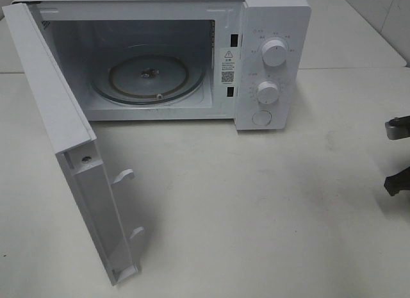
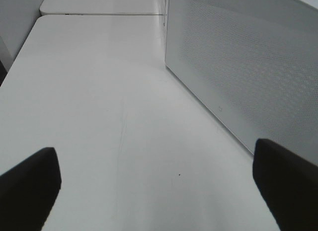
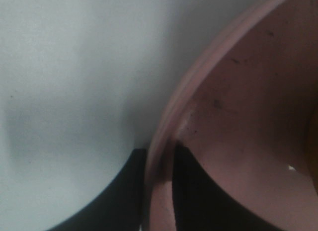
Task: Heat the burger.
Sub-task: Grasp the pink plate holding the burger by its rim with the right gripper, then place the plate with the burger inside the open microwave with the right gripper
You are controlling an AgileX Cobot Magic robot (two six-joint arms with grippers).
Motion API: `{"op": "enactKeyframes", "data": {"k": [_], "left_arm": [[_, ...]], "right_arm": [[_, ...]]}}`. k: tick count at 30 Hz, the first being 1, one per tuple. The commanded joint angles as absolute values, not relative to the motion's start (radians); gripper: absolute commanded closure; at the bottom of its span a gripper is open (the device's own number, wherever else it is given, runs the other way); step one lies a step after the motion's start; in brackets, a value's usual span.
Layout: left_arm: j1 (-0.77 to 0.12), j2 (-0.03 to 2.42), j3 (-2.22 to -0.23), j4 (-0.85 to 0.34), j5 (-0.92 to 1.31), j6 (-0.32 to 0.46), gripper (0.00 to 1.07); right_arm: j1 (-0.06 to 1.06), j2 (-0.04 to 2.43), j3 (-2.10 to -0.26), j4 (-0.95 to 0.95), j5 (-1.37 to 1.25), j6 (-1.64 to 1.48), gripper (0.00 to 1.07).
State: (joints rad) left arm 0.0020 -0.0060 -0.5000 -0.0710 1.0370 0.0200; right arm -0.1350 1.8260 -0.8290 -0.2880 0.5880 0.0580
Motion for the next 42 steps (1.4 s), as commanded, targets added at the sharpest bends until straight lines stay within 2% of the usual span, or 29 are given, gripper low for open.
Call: {"op": "enactKeyframes", "data": {"k": [1, 21, 42], "left_arm": [[-0.001, -0.029, -0.496, -0.072, 1.027, 0.017, 0.09], [-0.001, -0.029, -0.496, -0.072, 1.027, 0.017, 0.09], [-0.001, -0.029, -0.496, -0.072, 1.027, 0.017, 0.09]], "right_arm": [[-0.130, 1.822, -0.832, -0.282, 0.607, 0.086, 1.07], [0.071, 1.793, -0.827, -0.577, 0.744, 0.385, 1.07], [0.261, 1.677, -0.754, -0.700, 0.835, 0.496, 1.07]]}}
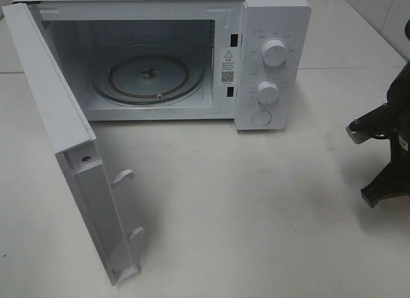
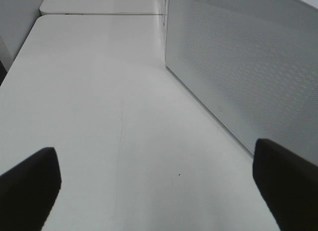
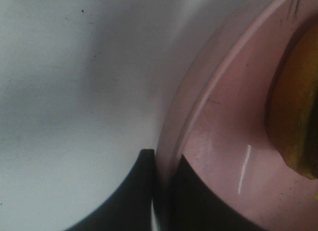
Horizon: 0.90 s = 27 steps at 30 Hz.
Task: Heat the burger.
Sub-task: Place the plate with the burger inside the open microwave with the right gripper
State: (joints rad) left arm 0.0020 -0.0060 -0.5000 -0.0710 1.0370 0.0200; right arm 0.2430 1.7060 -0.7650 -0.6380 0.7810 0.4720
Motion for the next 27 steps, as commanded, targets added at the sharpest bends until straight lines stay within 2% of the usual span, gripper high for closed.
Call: {"op": "enactKeyframes", "data": {"k": [1, 12, 22, 25, 27], "left_arm": [[-0.001, -0.029, -0.496, -0.072, 1.027, 0.017, 0.09], [-0.001, -0.029, -0.496, -0.072, 1.027, 0.017, 0.09], [-0.001, -0.029, -0.496, -0.072, 1.027, 0.017, 0.09], [-0.001, -0.029, -0.496, -0.072, 1.027, 0.017, 0.09], [-0.001, -0.029, -0.496, -0.072, 1.027, 0.017, 0.09]], "right_arm": [[0.265, 1.669, -0.750, -0.703, 0.838, 0.498, 1.07], [0.344, 1.566, -0.708, -0.704, 0.873, 0.501, 1.07], [0.489, 1.478, -0.684, -0.703, 0.955, 0.510, 1.07], [0.502, 1.473, -0.684, -0.703, 0.958, 0.514, 1.07], [0.566, 1.441, -0.684, -0.703, 0.983, 0.530, 1.07]]}}
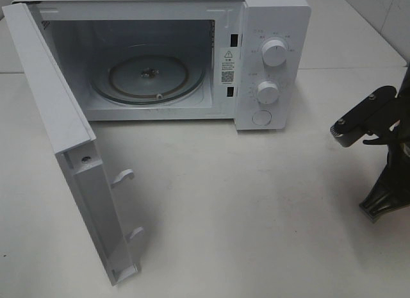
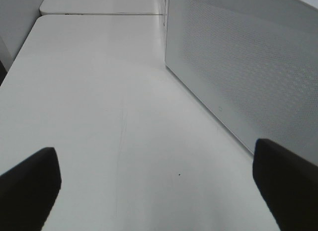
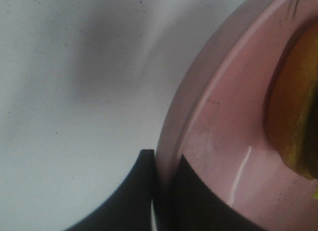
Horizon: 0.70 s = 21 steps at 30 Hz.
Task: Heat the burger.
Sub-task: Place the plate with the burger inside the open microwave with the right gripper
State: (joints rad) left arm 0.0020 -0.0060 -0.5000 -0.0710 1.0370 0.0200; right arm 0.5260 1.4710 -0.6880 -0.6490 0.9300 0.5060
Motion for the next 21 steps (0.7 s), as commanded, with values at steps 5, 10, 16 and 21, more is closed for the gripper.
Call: {"op": "enactKeyframes", "data": {"k": [5, 10, 16, 21], "left_arm": [[-0.001, -0.029, -0.496, -0.072, 1.027, 0.017, 0.09], [-0.001, -0.029, -0.496, -0.072, 1.027, 0.017, 0.09], [-0.001, -0.029, -0.496, -0.072, 1.027, 0.017, 0.09], [-0.001, -0.029, -0.496, -0.072, 1.027, 0.017, 0.09]], "right_arm": [[0.656, 1.414, -0.684, -0.703, 1.019, 0.548, 1.07], [0.750, 1.408, -0.684, -0.703, 1.062, 0.573, 1.07], [0.865, 1.408, -0.684, -0.703, 1.094, 0.616, 1.07], [0.953, 1.408, -0.684, -0.698, 1.125, 0.633, 1.07]]}}
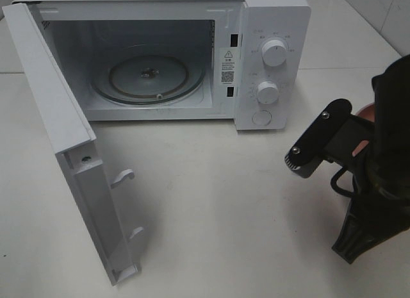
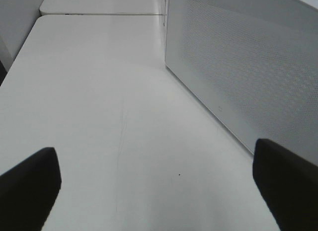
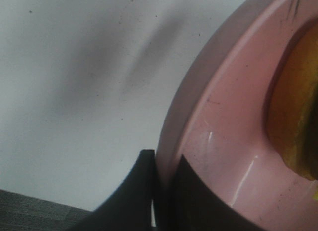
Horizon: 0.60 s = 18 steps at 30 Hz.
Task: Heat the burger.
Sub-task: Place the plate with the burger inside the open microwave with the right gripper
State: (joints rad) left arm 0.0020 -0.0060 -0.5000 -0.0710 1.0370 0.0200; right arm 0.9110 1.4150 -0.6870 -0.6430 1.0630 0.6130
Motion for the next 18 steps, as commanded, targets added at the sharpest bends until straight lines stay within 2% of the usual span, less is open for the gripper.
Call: {"op": "enactKeyframes", "data": {"k": [1, 18], "left_arm": [[-0.001, -0.029, -0.496, -0.072, 1.027, 0.017, 0.09], [-0.001, -0.029, -0.496, -0.072, 1.027, 0.017, 0.09]], "right_arm": [[0.970, 1.408, -0.684, -0.696, 1.131, 0.633, 1.07], [1.228, 1.408, -0.684, -0.672, 1.158, 0.628, 1.07]]}}
